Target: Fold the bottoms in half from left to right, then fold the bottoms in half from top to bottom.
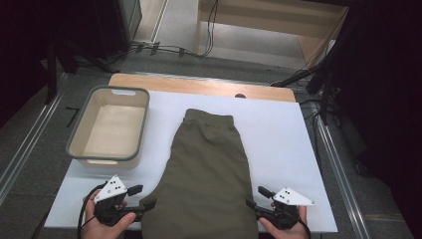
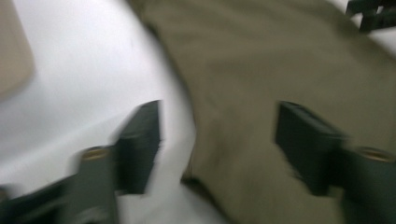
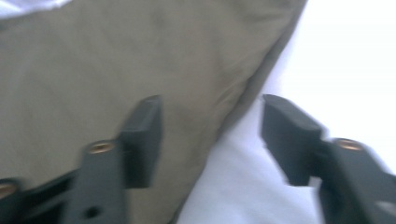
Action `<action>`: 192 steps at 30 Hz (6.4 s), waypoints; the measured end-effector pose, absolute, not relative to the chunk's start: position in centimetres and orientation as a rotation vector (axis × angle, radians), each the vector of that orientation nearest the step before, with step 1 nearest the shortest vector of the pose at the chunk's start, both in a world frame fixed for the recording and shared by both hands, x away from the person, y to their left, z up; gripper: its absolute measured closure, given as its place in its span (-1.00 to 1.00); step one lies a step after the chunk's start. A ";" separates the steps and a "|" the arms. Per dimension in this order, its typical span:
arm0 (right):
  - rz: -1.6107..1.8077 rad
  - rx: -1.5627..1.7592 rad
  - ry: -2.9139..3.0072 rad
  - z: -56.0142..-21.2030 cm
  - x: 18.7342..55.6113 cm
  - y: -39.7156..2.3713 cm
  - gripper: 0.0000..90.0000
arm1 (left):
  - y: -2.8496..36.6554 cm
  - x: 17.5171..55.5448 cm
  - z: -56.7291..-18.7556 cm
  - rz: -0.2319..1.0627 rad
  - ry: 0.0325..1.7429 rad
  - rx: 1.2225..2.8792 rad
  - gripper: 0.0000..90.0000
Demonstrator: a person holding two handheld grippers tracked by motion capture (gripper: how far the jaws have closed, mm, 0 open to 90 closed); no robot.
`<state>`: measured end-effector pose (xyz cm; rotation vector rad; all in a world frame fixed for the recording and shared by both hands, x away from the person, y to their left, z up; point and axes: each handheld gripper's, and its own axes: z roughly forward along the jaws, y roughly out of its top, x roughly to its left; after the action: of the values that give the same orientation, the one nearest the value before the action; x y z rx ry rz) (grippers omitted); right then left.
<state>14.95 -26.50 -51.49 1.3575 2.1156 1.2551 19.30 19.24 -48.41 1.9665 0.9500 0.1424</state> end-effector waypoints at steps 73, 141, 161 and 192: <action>1.384 1.330 2.132 -51.4 15.6 -30.0 -1.00 | 7.1 42.7 -45.8 0.189 0.972 1.950 -0.77; 1.089 1.572 2.094 -50.7 40.2 -23.9 -0.16 | 6.1 45.8 -49.4 0.152 1.221 1.970 0.05; 1.098 1.573 2.145 -52.1 41.0 -23.2 0.29 | 6.0 46.3 -50.2 0.010 1.256 2.009 0.46; 1.257 1.270 1.970 -43.9 40.8 -24.6 0.78 | 5.4 45.9 -41.3 0.243 0.954 1.900 0.77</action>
<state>40.83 -24.61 -43.90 1.2701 1.9703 1.2571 45.90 5.37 -41.27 1.8998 0.9540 0.2430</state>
